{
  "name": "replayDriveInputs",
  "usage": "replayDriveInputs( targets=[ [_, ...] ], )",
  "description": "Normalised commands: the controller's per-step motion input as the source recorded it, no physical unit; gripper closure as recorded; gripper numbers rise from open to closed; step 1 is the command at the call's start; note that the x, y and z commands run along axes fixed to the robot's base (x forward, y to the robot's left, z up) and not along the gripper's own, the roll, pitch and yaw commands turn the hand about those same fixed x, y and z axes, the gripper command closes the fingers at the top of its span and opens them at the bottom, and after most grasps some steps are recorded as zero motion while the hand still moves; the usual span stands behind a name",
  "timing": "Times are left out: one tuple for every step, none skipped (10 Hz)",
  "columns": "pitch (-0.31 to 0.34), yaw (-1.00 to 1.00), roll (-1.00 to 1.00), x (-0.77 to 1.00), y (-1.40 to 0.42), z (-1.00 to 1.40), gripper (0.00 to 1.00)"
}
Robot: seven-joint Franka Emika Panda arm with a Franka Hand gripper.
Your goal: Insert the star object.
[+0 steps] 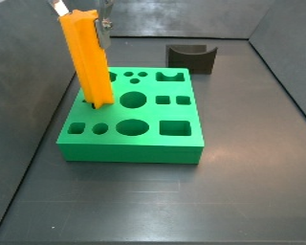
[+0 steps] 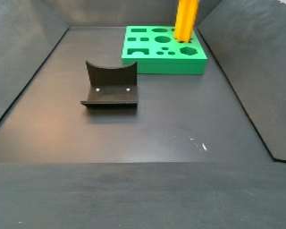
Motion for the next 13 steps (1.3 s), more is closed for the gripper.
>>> replayDriveInputs(
  targets=[
    [-0.019, 0.51, -0.05, 0.00, 0.00, -0.13, 1.00],
    [-0.024, 0.53, -0.08, -0.02, 0.00, -0.07, 1.00],
    [0.000, 0.35, 0.00, 0.00, 0.00, -0.06, 1.00],
    [0.000, 0.22, 0.00, -0.08, 0.00, -0.03, 1.00],
    [-0.034, 0.14, -0.03, -0.19, -0.01, 0.00, 1.00],
    [-0.046, 0.10, -0.04, -0.19, -0.01, 0.00, 1.00],
    [-0.067, 0.06, -0.06, -0.21, -0.03, 0.00, 1.00],
    [-0.096, 0.04, -0.10, -0.24, -0.06, 0.00, 1.00],
    [-0.127, 0.02, -0.15, -0.19, -0.03, -0.05, 1.00],
    [-0.147, 0.00, -0.20, -0.15, -0.02, -0.19, 1.00],
    [0.000, 0.00, -0.07, 0.01, -0.05, -0.30, 1.00],
    [0.073, -0.12, -0.07, 0.19, 0.00, -0.23, 1.00],
    [0.090, -0.08, -0.12, 0.07, 0.00, -0.29, 1.00]
  ],
)
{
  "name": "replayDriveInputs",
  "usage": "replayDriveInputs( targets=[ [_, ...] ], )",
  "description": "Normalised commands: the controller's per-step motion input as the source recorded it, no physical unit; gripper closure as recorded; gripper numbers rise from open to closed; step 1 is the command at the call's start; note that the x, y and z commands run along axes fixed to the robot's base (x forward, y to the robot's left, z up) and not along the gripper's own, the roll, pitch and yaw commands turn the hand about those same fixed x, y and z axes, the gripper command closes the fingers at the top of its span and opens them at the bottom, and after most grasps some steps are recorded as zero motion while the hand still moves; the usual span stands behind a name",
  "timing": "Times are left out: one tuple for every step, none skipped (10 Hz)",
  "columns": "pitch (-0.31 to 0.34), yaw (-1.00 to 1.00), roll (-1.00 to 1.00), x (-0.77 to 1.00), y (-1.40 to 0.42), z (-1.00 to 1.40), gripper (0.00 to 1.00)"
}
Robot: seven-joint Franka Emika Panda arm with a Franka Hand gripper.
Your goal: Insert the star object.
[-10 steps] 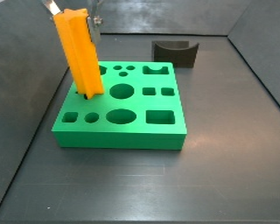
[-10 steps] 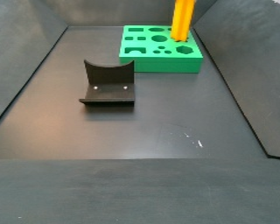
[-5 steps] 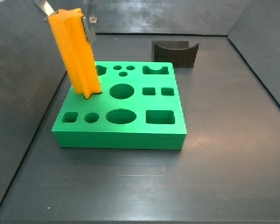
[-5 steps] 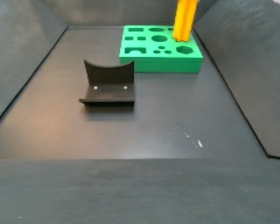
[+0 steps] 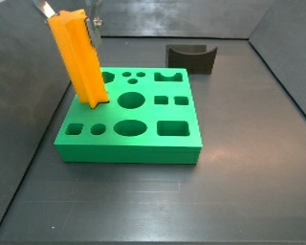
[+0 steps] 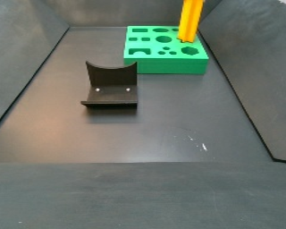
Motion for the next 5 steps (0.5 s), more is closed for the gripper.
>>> replayDriveInputs(
  targets=[
    [0.201, -0.09, -0.14, 0.13, 0.00, -0.31, 1.00],
    [0.329, -0.11, -0.15, 0.23, 0.00, -0.31, 1.00],
    [0.357, -0.03, -0.14, 0.17, 0.00, -0.32, 1.00],
    [0.277, 0.00, -0.15, 0.06, 0.00, -0.33, 1.00],
    [0.006, 0.00, -0.01, 0.00, 0.00, -0.15, 1.00]
  ],
)
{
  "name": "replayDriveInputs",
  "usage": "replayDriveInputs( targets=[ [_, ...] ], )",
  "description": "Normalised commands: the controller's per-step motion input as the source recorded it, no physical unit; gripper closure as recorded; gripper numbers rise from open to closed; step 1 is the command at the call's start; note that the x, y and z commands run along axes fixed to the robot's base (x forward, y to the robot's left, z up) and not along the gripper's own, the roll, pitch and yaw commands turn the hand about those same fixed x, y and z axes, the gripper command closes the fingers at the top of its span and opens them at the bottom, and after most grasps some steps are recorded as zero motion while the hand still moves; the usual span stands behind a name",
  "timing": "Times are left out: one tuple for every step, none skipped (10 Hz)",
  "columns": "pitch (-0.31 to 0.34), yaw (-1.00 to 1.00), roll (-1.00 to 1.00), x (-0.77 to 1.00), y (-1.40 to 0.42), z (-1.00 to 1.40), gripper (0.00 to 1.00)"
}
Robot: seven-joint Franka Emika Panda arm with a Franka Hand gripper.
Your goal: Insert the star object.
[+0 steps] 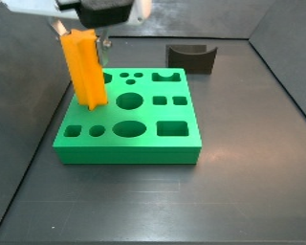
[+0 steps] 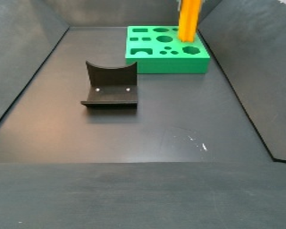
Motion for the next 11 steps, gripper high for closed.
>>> replayDriveInputs(
  targets=[
    [0.000, 0.00, 0.00, 0.00, 0.00, -0.06, 1.00],
    [0.013, 0.00, 0.00, 0.07, -0.06, -0.03, 1.00],
    [-0.033, 0.00, 0.06, 0.01, -0.02, -0.31, 1.00],
    [0.000, -0.01, 0.06, 0.23, -0.01, -0.51, 1.00],
    [-0.007, -0.01, 0.06, 0.15, -0.01, -0.57, 1.00],
    [-0.029, -0.01, 0.07, 0.12, -0.02, -0.55, 1.00],
    [-0.043, -0.01, 0.10, 0.05, -0.04, -0.53, 1.00],
    [-0.106, 0.00, 0.14, 0.00, -0.10, -0.53, 1.00],
    [-0.104, 0.00, 0.13, -0.07, -0.12, -0.49, 1.00],
    [-0.099, 0.00, 0.00, -0.03, -0.05, -0.26, 1.00],
    [0.000, 0.00, 0.00, 0.00, 0.00, 0.00, 1.00]
  ],
)
